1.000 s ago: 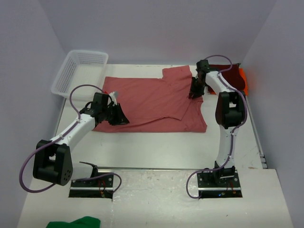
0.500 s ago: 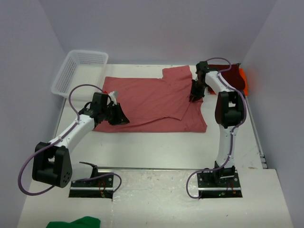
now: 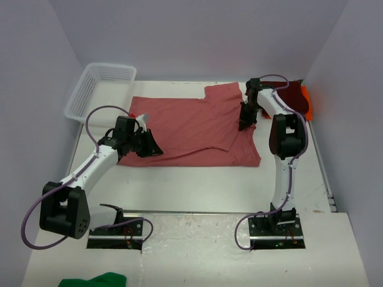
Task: Fold and stack the t-shirts
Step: Fold the flattened tshirt in 1/3 of the way
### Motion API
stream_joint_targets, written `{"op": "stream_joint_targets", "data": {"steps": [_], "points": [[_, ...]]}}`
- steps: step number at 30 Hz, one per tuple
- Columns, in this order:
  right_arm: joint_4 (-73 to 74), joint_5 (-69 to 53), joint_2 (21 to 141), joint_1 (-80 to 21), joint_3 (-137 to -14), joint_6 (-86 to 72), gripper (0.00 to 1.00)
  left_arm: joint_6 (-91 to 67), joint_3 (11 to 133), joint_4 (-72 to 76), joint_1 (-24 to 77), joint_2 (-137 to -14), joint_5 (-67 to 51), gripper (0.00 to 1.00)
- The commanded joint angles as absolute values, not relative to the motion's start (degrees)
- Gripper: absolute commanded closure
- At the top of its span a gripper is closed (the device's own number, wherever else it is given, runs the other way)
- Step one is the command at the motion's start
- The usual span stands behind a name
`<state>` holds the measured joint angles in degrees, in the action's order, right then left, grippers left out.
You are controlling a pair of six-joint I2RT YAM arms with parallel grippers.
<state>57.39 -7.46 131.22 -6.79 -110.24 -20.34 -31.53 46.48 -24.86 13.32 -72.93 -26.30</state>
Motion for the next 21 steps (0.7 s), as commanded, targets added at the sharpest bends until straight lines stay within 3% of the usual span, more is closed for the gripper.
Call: {"op": "stream_joint_targets", "data": {"steps": [1, 10, 18, 21], "points": [[58.45, -9.14, 130.78, -6.86, -111.71, -19.77, 0.89, -29.44, 47.02, -24.17, 13.89, -71.81, -28.04, 0.81], [58.01, -9.4, 131.04, -7.29, -112.41, -18.64, 1.0, -28.39, 46.67, -23.82, 14.06, -71.28, -30.23, 0.8], [55.81, -10.28, 129.64, -9.05, -112.14, -17.67, 1.0, -29.09, 48.34, -20.4, 24.86, -72.85, -23.66, 0.65], [53.62, -5.9, 123.96, -10.37, -109.61, -18.45, 0.83, -31.02, 51.31, -18.55, 32.5, -77.42, -16.28, 0.61]]}}
